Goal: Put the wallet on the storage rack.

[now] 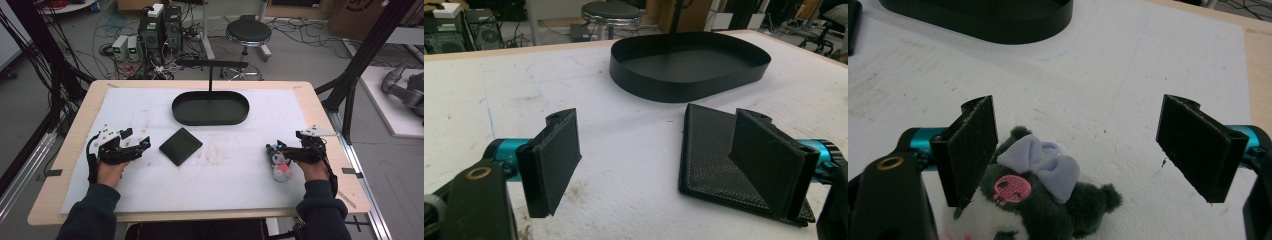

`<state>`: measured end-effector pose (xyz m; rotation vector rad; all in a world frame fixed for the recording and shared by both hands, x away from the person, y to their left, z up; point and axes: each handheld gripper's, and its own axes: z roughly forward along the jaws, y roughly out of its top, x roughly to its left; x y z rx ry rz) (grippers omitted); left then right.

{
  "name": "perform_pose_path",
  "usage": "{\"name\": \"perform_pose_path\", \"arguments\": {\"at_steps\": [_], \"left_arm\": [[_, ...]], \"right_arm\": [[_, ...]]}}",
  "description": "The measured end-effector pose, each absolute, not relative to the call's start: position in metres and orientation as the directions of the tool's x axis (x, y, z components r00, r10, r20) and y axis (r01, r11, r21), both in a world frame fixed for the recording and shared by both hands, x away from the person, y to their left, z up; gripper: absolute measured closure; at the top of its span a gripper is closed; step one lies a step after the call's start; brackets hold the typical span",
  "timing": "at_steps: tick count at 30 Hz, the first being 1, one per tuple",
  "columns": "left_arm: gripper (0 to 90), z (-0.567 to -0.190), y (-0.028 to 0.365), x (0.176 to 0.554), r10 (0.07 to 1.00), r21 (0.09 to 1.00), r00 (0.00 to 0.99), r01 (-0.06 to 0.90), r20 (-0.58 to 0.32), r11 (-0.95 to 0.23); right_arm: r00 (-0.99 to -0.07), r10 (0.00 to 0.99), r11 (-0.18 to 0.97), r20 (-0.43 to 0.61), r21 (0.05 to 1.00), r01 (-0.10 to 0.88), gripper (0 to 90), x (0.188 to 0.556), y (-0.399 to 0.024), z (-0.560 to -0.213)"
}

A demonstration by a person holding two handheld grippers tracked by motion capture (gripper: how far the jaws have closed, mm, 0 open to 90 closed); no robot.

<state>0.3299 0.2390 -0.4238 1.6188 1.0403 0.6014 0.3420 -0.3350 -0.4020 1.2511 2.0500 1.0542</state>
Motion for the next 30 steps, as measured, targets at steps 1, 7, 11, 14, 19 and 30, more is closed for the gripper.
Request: {"name": "perform_pose_path", "arguments": {"at_steps": [1,7,11,14,19,30], "left_arm": [[20.2,-0.424,0.239,0.33,0.862,0.945,0.491,0.324,-0.123,-0.05],[20.2,-0.426,0.238,0.331,0.863,0.941,0.49,0.334,-0.121,-0.057],[20.2,-0.424,0.236,0.33,0.86,0.941,0.494,0.335,-0.123,-0.057],[20.2,-0.423,0.233,0.33,0.855,0.94,0.504,0.335,-0.121,-0.065],[20.2,-0.422,0.227,0.332,0.832,0.935,0.534,0.351,-0.151,-0.055],[32.1,-0.427,0.204,0.359,0.803,0.897,0.565,0.431,-0.188,-0.094]], "right_arm": [[-0.445,0.895,0.273,-0.027,0.822,0.499,17.0,0.342,-0.335,-0.402],[-0.457,0.889,0.286,-0.033,0.819,0.498,17.0,0.345,-0.334,-0.403],[-0.455,0.89,0.286,-0.035,0.819,0.497,17.0,0.346,-0.335,-0.403],[-0.464,0.884,0.306,-0.051,0.814,0.493,17.0,0.343,-0.333,-0.402],[-0.471,0.88,0.317,-0.065,0.819,0.479,17.0,0.339,-0.331,-0.399],[-0.49,0.87,0.321,-0.05,0.812,0.488,17.0,0.345,-0.327,-0.401]]}}
